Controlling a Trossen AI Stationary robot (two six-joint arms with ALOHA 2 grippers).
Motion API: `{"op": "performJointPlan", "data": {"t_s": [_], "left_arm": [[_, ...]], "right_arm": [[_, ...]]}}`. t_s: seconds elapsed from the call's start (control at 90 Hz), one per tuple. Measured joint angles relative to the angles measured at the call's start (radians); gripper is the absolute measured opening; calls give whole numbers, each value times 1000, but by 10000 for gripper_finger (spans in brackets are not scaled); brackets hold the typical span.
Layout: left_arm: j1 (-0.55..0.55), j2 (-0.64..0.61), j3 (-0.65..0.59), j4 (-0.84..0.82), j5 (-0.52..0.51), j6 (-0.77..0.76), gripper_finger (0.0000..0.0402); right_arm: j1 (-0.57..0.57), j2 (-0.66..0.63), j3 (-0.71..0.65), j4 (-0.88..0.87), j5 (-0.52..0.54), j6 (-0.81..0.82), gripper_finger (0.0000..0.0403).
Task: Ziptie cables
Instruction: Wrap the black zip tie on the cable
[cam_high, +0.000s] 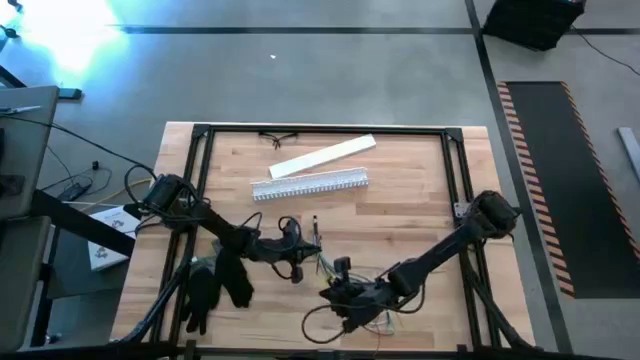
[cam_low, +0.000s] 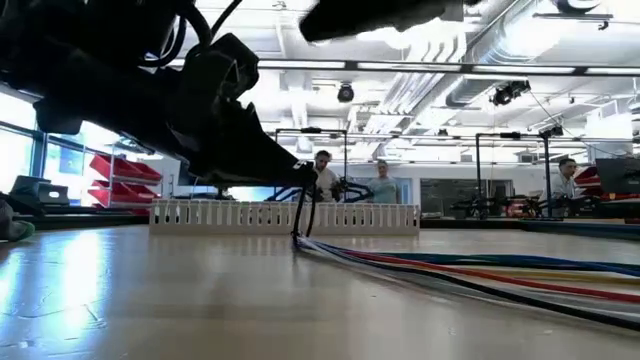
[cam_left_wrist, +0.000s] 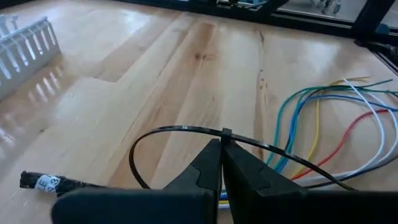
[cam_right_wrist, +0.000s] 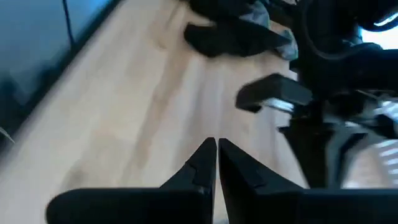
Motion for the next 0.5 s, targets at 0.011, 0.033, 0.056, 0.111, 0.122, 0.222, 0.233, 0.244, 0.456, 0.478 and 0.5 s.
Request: {"op": "performJointPlan", "data": {"t_s": [0.011,0.033,0.056,0.111,0.122,0.222,0.233,0.244,0.456,0.478,0.5], "left_arm": [[0,0,0,0,0,-2,0],[0,0,0,0,2,-6,0],[0,0,0,0,5,-10,0],[0,0,0,0,5,-20,0],[0,0,0,0,6,-22,0],[0,0,0,3,7,-47,0],[0,0,0,3,7,-50,0],[0,0,0,3,7,-54,0],[0,0,0,4,15,-70,0],[0,0,0,4,18,-70,0],[0,0,0,4,20,-71,0]], "right_arm": [[0,2,0,-1,5,-10,19],[0,7,0,-5,16,-29,26],[0,13,0,-9,25,-48,33],[-7,32,0,-9,40,-102,58],[-9,35,0,-9,40,-114,63],[-22,79,0,0,57,-226,113],[-23,85,0,2,66,-237,119],[-23,91,0,5,78,-248,124],[-20,170,0,126,316,-402,176],[-21,175,0,137,328,-403,177],[-22,181,0,145,336,-401,176]]}}
